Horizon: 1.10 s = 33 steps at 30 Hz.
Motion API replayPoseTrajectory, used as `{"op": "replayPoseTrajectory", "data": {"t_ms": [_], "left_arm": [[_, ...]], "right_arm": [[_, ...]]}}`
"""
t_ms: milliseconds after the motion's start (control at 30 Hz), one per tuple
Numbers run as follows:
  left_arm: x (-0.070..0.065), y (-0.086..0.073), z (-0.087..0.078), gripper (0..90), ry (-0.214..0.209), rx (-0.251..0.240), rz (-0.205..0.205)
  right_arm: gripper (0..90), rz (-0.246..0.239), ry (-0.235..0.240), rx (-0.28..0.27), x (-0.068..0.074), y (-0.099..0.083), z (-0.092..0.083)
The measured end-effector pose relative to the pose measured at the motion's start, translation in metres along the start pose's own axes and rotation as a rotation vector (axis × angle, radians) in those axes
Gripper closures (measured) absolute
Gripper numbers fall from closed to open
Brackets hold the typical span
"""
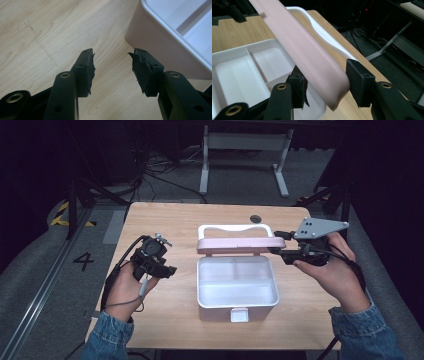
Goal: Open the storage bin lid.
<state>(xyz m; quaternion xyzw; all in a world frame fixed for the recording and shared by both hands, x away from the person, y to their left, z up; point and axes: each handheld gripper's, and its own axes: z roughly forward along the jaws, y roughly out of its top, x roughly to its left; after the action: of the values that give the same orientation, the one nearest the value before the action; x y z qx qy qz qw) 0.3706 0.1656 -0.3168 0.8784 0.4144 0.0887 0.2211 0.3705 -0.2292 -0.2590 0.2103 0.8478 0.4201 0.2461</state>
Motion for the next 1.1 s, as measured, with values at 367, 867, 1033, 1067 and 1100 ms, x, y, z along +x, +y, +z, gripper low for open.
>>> {"op": "replayPoseTrajectory", "data": {"t_ms": [367, 867, 1033, 1067, 1100], "left_arm": [[0.008, -0.018, 0.009, 52.0, -0.025, 0.001, -0.032], [0.022, -0.033, 0.015, 52.0, -0.023, 0.015, -0.065], [0.024, -0.035, 0.017, 51.9, -0.041, 0.011, -0.066], [0.024, -0.036, 0.017, 51.9, -0.042, 0.011, -0.068], [0.025, -0.036, 0.018, 51.9, -0.043, 0.015, -0.069]], "right_arm": [[61.9, 0.053, -0.011, -0.011, -0.023, 0.008, 0.012], [71.7, 0.124, -0.036, 0.008, -0.058, 0.011, 0.039], [71.7, 0.146, -0.05, 0.022, -0.068, 0.011, 0.05], [71.5, 0.153, -0.048, 0.022, -0.069, 0.011, 0.052], [71.2, 0.161, -0.048, 0.022, -0.071, 0.01, 0.055]]}}
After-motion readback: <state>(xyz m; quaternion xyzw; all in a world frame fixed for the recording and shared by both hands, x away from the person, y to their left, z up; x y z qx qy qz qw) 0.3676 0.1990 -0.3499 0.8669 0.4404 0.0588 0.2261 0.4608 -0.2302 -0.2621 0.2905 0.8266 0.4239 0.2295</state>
